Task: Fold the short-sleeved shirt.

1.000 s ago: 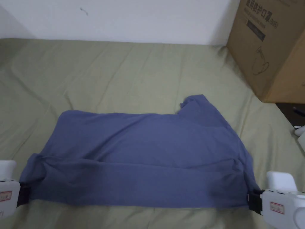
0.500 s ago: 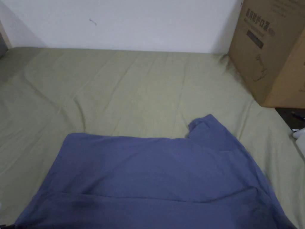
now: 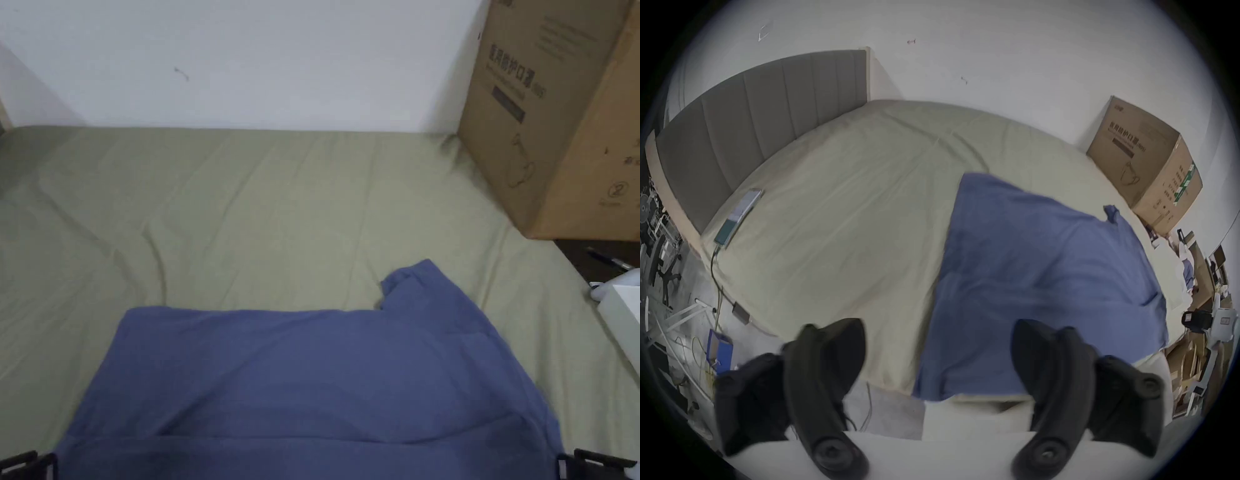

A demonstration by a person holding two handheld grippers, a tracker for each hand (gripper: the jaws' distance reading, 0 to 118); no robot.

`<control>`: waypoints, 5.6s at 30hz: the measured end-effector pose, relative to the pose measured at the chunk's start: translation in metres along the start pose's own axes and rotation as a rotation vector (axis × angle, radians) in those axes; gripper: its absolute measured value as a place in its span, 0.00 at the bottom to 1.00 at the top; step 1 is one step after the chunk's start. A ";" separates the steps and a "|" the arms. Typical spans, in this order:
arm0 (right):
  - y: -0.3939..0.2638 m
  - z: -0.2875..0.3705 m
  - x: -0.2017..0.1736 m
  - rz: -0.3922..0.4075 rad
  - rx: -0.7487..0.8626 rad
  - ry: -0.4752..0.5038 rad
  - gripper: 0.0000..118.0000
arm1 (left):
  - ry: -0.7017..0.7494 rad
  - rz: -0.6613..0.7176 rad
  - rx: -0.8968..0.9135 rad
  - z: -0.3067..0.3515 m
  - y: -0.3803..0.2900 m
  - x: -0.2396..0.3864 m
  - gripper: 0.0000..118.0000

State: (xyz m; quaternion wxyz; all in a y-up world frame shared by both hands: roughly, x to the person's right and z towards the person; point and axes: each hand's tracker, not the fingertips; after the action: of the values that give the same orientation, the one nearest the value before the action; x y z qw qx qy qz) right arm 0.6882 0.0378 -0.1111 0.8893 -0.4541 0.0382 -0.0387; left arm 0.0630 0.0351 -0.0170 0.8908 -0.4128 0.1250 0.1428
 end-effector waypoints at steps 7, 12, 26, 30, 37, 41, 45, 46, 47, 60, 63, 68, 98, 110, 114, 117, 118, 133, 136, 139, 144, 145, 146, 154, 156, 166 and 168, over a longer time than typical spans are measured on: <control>0.046 -0.024 -0.029 0.055 0.046 0.009 0.00 | -0.038 -0.068 0.102 -0.022 0.039 0.051 0.00; 0.102 -0.069 -0.038 0.028 0.058 0.081 0.00 | -0.044 -0.096 0.083 -0.061 0.066 0.076 0.00; 0.214 -0.257 -0.052 0.215 -0.193 -0.090 0.79 | -0.011 -0.060 -0.053 -0.117 0.078 0.076 0.00; 0.216 -0.274 -0.045 0.165 -0.235 -0.037 0.55 | 0.024 -0.097 -0.079 -0.123 0.079 0.076 0.00; 0.225 -0.257 -0.037 0.167 -0.194 -0.003 0.01 | 0.016 -0.114 -0.076 -0.130 0.092 0.072 0.12; 0.223 -0.249 -0.034 0.102 -0.184 0.018 0.01 | -0.006 -0.109 -0.097 -0.148 0.118 0.061 0.92; 0.224 -0.248 -0.035 0.119 -0.177 0.018 0.01 | 0.021 -0.113 -0.085 -0.172 0.152 0.057 0.94; 0.224 -0.248 -0.035 0.125 -0.178 0.017 0.01 | 0.036 -0.121 -0.101 -0.181 0.158 0.060 0.94; 0.224 -0.248 -0.035 0.123 -0.179 0.017 0.01 | 0.038 -0.116 -0.111 -0.193 0.168 0.059 0.94; 0.218 -0.244 -0.039 0.129 -0.174 0.008 0.01 | 0.112 -0.118 -0.194 -0.272 0.175 0.084 0.68; 0.219 -0.237 -0.038 0.141 -0.158 0.003 0.01 | 0.084 -0.178 -0.186 -0.267 0.182 0.089 0.31; 0.222 -0.196 -0.037 0.118 -0.105 0.049 0.01 | 0.058 -0.145 -0.178 -0.245 0.190 0.088 0.07; -0.063 -0.043 0.006 0.088 -0.116 0.013 0.79 | 0.089 -0.074 -0.168 -0.037 -0.050 0.003 0.69; -0.018 0.046 -0.052 0.071 0.337 0.124 0.46 | -0.104 0.031 -0.005 0.028 -0.017 0.010 0.58; -0.015 0.047 -0.099 0.126 0.460 0.163 0.02 | -0.085 -0.034 0.023 0.028 -0.020 0.024 0.01; -0.018 0.047 -0.133 0.162 0.523 0.194 0.00 | -0.104 -0.019 0.024 0.028 -0.021 0.024 0.00; -0.018 0.046 -0.142 0.161 0.530 0.207 0.00 | -0.125 -0.007 0.014 0.026 -0.021 0.024 0.00; -0.024 0.030 -0.212 0.306 0.451 0.251 0.00 | -0.535 0.374 -0.164 -0.041 0.002 -0.095 0.84; -0.026 0.027 -0.220 0.334 0.425 0.241 0.00 | -0.577 0.397 -0.249 -0.072 0.006 -0.103 0.84; -0.025 0.025 -0.226 0.345 0.405 0.238 0.00 | -0.544 0.356 -0.275 -0.088 0.009 -0.100 0.84; -0.021 0.017 -0.235 0.358 0.374 0.230 0.00 | -0.714 0.458 -0.292 -0.119 0.012 -0.117 0.84; -0.020 0.016 -0.236 0.354 0.366 0.236 0.00 | -0.697 0.441 -0.305 -0.124 0.012 -0.118 0.84; -0.018 0.015 -0.237 0.342 0.353 0.243 0.00 | -0.678 0.436 -0.320 -0.124 0.010 -0.115 0.84; -0.012 0.016 -0.238 0.306 0.340 0.296 0.00 | -0.797 0.520 -0.327 -0.140 0.014 -0.115 0.84; -0.012 0.015 -0.236 0.296 0.333 0.307 0.00 | -0.792 0.508 -0.339 -0.142 0.017 -0.106 0.84; -0.015 0.012 -0.221 0.286 0.311 0.290 0.00 | -0.736 0.579 -0.375 -0.150 0.004 -0.101 0.04; -0.015 0.014 -0.214 0.281 0.320 0.276 0.00 | -0.703 0.607 -0.362 -0.141 0.002 -0.097 0.04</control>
State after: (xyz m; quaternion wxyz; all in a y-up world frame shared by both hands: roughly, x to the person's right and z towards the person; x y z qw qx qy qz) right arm 0.4765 0.0626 -0.0842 0.9329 -0.2882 0.2153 0.0178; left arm -0.0426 -0.0874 -0.0735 0.7113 -0.4328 -0.0954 0.5455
